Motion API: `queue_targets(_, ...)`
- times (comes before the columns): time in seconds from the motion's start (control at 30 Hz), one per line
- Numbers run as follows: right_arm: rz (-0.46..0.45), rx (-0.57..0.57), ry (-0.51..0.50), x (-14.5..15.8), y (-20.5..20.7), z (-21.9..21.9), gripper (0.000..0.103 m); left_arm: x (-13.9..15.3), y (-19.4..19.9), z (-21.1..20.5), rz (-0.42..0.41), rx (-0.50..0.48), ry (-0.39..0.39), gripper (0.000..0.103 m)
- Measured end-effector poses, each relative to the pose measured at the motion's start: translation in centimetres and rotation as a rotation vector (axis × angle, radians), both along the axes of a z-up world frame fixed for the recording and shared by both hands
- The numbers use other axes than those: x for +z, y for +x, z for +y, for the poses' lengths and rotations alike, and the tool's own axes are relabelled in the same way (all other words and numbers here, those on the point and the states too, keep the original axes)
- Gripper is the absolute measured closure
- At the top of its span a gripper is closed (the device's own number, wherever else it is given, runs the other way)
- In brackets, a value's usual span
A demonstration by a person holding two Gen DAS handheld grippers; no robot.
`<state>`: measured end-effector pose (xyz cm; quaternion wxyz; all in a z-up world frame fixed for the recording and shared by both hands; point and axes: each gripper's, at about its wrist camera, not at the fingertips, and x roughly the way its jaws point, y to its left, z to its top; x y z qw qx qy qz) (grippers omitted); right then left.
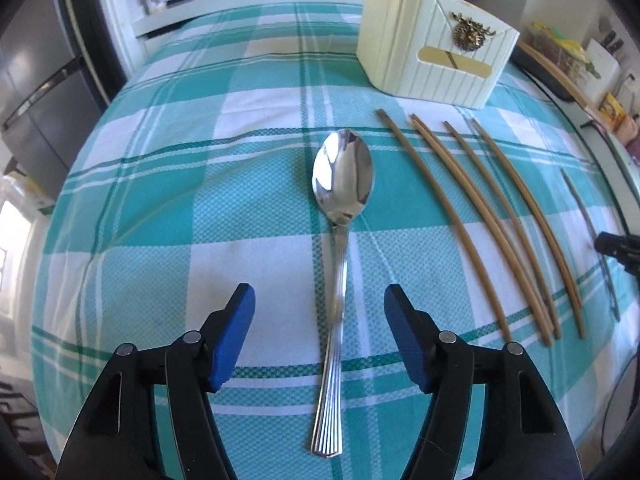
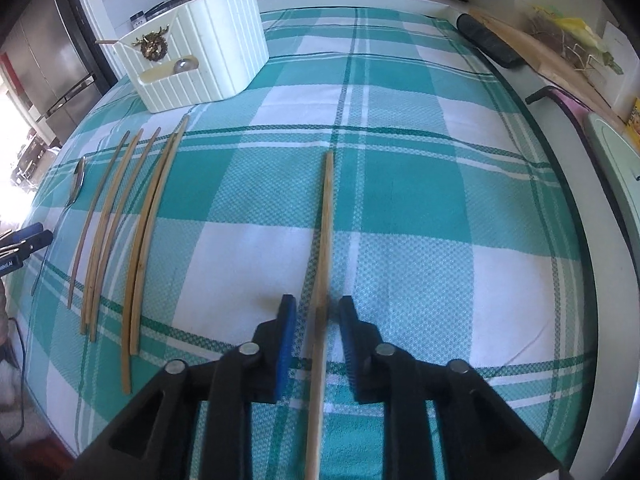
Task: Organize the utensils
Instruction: 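Lift the spoon with the left tool while the right tool lifts the chopstick toward the caddy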
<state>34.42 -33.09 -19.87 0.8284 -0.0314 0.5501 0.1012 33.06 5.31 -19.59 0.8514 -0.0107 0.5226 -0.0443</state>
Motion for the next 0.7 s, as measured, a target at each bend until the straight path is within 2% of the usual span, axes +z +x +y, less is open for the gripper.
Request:
queue_targets(0.07, 0.016, 0.021, -0.004, 0.0, 0.2, 0.0, 0.069, -0.1, 0.8, -0.7, 0.018, -0.033, 0.022, 0.032)
queue_targets(0.2, 0.051, 0.067, -0.006, -0.1, 1.3, 0.5, 0.069, -1.0, 2.8, -2.0, 0.035, -0.055, 0.139, 0.028)
queue_targets(0.4, 0.061, 0.091, -0.039, -0.3, 4.4, 1.5, 0.069, -1.0, 5.8, -2.8, 0.055, -0.075, 0.155, 0.024)
queue_targets(0.43, 0.064, 0.087, -0.038, -0.3, 5.1, 1.7, 0.068, -1.1, 6.4, -2.8, 0.060, -0.078, 0.150, 0.026)
queue_targets(0.47, 0.072, 0.082, -0.041, -0.3, 5.7, 1.8, 0.069, -1.0, 6.9, -2.8, 0.063, -0.081, 0.130, 0.034)
queue_targets(0.5, 0.075, 0.078, -0.043, -0.4, 6.4, 2.0, 0.071, -1.0, 7.4, -2.6, 0.068, -0.085, 0.095, 0.048)
queue_targets(0.53, 0.075, 0.072, -0.045, -0.4, 7.0, 2.1, 0.077, -0.9, 7.8, -2.6, 0.069, -0.087, 0.071, 0.056)
queue_targets(0.57, 0.071, 0.058, -0.056, -0.4, 7.7, 2.2, 0.097, -0.7, 8.2, -2.6, 0.065, -0.087, 0.070, 0.062)
queue_targets(0.7, 0.058, -0.010, 0.017, -0.4, 9.8, 1.2, 0.096, -0.1, 8.3, -2.7, 0.033, -0.084, 0.082, 0.062)
